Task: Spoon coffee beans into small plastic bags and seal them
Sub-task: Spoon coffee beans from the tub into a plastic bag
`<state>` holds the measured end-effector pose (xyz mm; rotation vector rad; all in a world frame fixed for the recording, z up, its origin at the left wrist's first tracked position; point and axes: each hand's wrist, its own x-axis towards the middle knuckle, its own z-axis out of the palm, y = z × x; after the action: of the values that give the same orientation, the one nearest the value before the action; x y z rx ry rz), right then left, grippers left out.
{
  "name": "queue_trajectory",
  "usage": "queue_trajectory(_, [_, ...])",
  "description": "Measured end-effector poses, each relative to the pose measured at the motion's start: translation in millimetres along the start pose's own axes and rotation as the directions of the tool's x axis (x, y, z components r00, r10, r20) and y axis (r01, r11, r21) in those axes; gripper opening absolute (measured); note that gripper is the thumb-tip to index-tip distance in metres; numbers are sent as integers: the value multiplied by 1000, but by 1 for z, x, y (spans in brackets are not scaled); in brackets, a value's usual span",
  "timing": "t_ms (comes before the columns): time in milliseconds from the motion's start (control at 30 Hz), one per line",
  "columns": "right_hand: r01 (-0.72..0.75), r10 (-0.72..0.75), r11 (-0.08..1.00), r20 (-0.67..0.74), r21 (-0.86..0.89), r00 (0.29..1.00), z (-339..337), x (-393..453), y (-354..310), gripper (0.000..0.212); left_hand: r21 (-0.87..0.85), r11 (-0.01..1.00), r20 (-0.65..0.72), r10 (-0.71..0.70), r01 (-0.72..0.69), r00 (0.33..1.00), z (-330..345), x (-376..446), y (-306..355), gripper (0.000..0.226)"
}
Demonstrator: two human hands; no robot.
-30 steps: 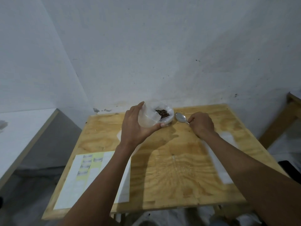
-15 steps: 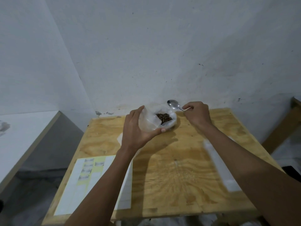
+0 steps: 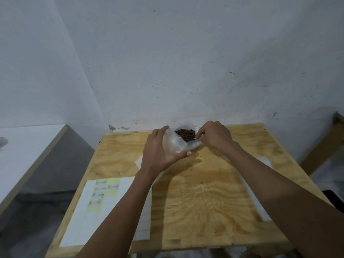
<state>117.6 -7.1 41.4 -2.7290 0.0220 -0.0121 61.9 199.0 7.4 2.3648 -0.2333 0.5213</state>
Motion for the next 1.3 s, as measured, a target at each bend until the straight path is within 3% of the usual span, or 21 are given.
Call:
queue_trajectory(100, [-105, 97, 989, 75, 103, 992, -2, 6, -4, 13, -14, 999, 15, 51, -51, 999, 3, 0, 6, 108])
queue_trajectory(300, [-191, 153, 945, 155, 267, 976, 1, 13, 0, 40, -20, 998, 41, 59, -58, 997, 7, 1, 9, 110])
queue_trajectory(433, [-178, 148, 920, 109, 348, 983, -4, 11, 4, 23, -15, 999, 44, 52, -51, 998, 5, 2, 9, 111])
queue_trajectory(700, [-142, 108, 917, 109, 373, 988, -29, 1, 1, 29, 0, 1000, 12, 22, -22, 1000, 6, 2, 7, 106])
queue_trajectory(833, [-104, 80, 909, 76, 405, 994, -40, -4, -1, 44, 32, 999, 4, 19, -19, 1000, 7, 4, 6, 108])
queue_trajectory(1067, [-29, -7, 929, 95, 369, 995, -51, -22, -5, 17, 43, 999, -48, 23, -21, 999, 5, 8, 13, 109])
queue_trajectory(1167, [87, -101, 947, 29, 308, 994, -51, -34, -7, 12, 93, 993, -88, 76, -68, 993, 5, 9, 16, 98])
queue_trajectory(1300, [233, -215, 961, -134, 146, 968, -45, -42, -4, 17, 115, 993, -75, 47, -38, 996, 6, 8, 8, 112])
